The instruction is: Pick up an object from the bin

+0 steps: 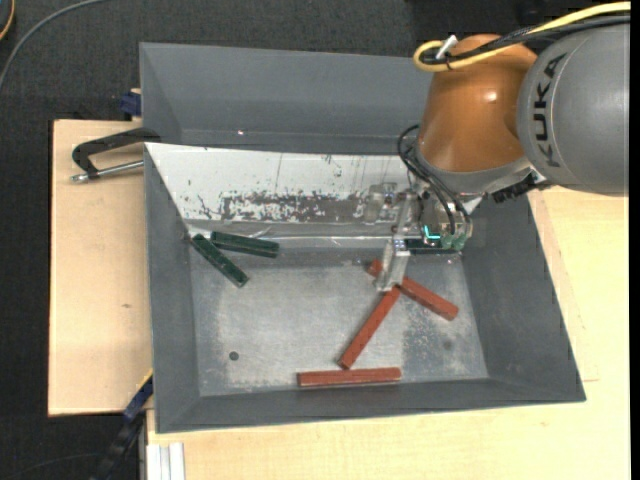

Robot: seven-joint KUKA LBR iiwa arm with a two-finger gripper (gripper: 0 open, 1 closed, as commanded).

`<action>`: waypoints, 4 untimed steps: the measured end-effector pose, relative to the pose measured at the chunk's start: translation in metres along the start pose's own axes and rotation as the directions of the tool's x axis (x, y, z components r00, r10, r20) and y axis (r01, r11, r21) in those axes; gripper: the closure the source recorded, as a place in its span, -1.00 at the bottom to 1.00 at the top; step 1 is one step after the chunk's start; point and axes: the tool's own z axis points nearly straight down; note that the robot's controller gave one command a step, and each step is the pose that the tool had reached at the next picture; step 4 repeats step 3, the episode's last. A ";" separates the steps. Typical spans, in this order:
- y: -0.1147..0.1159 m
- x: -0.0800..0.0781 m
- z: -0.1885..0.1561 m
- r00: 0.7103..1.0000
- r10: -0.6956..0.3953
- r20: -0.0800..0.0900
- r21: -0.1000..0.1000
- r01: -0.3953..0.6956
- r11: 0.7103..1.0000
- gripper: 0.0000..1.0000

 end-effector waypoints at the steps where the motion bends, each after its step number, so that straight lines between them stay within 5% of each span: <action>1: -0.043 0.013 0.110 0.960 -0.280 0.002 0.001 0.280 0.960 -1.00; 2: -0.042 0.012 0.106 0.960 -0.280 0.008 0.002 0.280 0.960 1.00; 3: -0.045 -0.005 -0.028 0.954 -0.298 0.022 0.008 0.298 0.955 1.00; 4: -0.045 -0.005 -0.028 0.954 -0.298 0.022 0.008 0.298 0.955 1.00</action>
Offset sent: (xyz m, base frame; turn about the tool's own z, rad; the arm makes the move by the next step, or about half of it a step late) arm -0.0132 -0.0421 -0.1073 -0.2857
